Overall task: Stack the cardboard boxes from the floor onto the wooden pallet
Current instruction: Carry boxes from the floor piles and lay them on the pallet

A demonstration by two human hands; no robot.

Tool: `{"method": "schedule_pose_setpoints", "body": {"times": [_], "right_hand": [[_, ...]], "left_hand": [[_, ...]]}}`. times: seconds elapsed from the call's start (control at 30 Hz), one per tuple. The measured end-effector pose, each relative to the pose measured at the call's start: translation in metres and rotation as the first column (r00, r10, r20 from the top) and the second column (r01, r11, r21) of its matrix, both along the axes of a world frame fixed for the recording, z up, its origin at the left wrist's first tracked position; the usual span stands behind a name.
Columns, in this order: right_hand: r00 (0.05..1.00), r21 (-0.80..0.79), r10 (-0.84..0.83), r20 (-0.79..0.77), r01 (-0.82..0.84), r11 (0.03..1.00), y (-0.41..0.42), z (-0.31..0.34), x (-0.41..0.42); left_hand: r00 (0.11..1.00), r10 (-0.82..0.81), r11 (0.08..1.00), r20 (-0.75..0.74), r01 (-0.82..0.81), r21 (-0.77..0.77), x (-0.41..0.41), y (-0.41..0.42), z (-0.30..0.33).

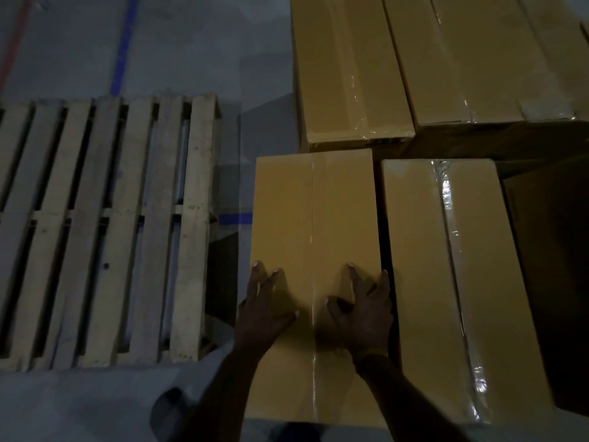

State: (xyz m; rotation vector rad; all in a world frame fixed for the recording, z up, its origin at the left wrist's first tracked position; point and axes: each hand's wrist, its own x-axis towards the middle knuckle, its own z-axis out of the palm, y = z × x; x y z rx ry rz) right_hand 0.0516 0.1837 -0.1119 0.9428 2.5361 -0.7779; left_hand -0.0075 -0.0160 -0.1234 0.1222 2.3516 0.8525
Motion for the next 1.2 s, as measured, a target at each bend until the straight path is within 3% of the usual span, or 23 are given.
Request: {"method": "schedule_pose_setpoints", "body": {"times": [0.1,0.27,0.4,0.6,0.83,1.2], "right_hand": [[0.999,0.037,0.03,0.022,-0.031,0.999,-0.013,0.014,0.0],[0.996,0.084,0.089,-0.002,-0.089,0.992,-0.044,0.056,0.001],[0.975,0.112,0.22,-0.018,-0.217,0.97,-0.088,0.092,0.013],[0.958,0.153,0.274,-0.086,-0.259,0.954,-0.196,0.136,0.041],[0.93,0.148,0.338,-0.141,-0.318,0.937,-0.358,0.196,0.072],[0.85,0.159,0.485,-0.206,-0.46,0.874,-0.56,0.26,0.055]], "left_hand": [[0.998,0.068,0.997,-0.017,-0.069,-0.043,0.002,-0.002,0.011],[0.957,0.191,0.948,-0.217,-0.237,-0.211,0.033,-0.02,0.054],[0.935,0.21,0.905,-0.286,-0.297,-0.306,0.056,-0.059,0.099],[0.896,0.206,0.885,-0.394,-0.342,-0.316,0.087,-0.168,0.147],[0.905,0.243,0.859,-0.348,-0.368,-0.357,0.128,-0.331,0.214],[0.836,0.352,0.781,-0.422,-0.511,-0.36,0.136,-0.532,0.284]]}}
